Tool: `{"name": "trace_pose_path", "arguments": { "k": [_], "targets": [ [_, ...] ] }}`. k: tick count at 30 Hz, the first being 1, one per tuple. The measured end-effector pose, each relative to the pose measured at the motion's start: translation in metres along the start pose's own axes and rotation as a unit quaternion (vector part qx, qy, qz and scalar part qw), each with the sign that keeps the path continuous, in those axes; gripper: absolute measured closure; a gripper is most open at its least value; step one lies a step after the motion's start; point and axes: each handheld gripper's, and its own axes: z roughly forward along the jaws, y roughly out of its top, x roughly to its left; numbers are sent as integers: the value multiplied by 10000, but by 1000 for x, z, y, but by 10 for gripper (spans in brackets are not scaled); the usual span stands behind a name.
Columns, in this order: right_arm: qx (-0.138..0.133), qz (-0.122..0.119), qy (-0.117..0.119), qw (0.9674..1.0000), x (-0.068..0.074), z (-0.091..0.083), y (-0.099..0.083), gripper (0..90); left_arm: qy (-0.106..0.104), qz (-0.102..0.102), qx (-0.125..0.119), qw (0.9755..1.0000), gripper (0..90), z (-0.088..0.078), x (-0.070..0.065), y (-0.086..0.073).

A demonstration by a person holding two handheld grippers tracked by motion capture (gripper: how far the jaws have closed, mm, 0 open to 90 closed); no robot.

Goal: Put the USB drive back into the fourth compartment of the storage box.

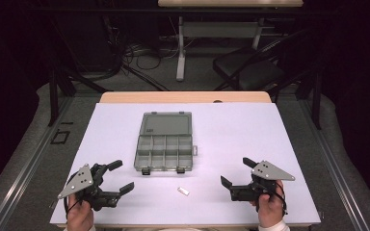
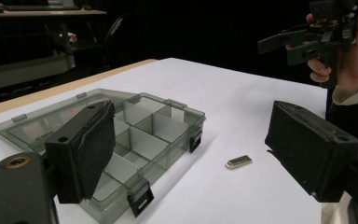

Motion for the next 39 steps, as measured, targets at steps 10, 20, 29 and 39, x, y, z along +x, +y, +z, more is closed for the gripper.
{"name": "trace_pose_path", "arguments": {
  "k": [10, 20, 29, 39],
  "targets": [
    [53, -91, -40, 9999, 6, -1, -1, 0, -74, 117, 141, 9998, 157, 5, 0, -2],
    [321, -349, -115, 9988, 22, 11, -5, 6, -190, 151, 261, 9994, 157, 8, -3, -5],
    [277, -596, 60, 9978, 33, 19, -5, 149, -228, 173, 289, 9992, 157, 9, -7, -6],
    [402, -672, 246, 9966, 43, 31, -4, 214, -250, 132, 277, 9992, 157, 7, -6, -7]
  ]
}}
